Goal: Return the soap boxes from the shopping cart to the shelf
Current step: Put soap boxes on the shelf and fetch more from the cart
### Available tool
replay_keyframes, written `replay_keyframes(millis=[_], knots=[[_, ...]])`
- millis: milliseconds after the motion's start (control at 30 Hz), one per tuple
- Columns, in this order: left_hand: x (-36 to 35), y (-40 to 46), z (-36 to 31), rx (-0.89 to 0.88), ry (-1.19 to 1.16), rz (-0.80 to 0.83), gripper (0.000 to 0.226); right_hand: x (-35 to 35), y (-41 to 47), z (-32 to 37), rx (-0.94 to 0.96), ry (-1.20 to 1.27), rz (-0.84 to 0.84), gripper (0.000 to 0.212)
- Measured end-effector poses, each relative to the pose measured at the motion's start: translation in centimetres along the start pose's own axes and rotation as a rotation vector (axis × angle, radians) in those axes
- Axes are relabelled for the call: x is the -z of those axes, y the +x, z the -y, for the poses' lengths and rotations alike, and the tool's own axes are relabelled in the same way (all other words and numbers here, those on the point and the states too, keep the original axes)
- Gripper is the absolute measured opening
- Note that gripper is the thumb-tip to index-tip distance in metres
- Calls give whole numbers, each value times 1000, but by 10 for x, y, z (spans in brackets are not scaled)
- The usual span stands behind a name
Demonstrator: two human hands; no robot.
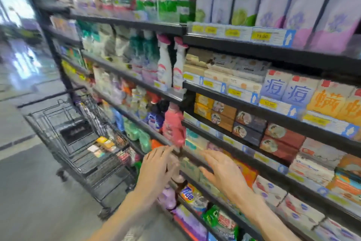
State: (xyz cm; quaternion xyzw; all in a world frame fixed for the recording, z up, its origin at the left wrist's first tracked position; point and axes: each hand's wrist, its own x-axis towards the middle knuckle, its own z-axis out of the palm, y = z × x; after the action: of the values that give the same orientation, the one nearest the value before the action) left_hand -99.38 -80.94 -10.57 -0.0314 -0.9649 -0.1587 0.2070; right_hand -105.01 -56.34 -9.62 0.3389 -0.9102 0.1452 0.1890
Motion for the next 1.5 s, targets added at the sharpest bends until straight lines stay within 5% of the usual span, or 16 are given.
replay_keyframes(millis=[500,833,1267,1500], knots=[[157,-170,330,395,224,-6,73,-153,193,339,484,154,119,60],[222,-194,508,597,353,-31,67,-274,328,510,710,231,174,63],[258,-111,754,734,364,44,65,-413,560,630,826,228,242,65],[240,-15,866,563,298,67,79,-472,648,627,670,133,284,68]])
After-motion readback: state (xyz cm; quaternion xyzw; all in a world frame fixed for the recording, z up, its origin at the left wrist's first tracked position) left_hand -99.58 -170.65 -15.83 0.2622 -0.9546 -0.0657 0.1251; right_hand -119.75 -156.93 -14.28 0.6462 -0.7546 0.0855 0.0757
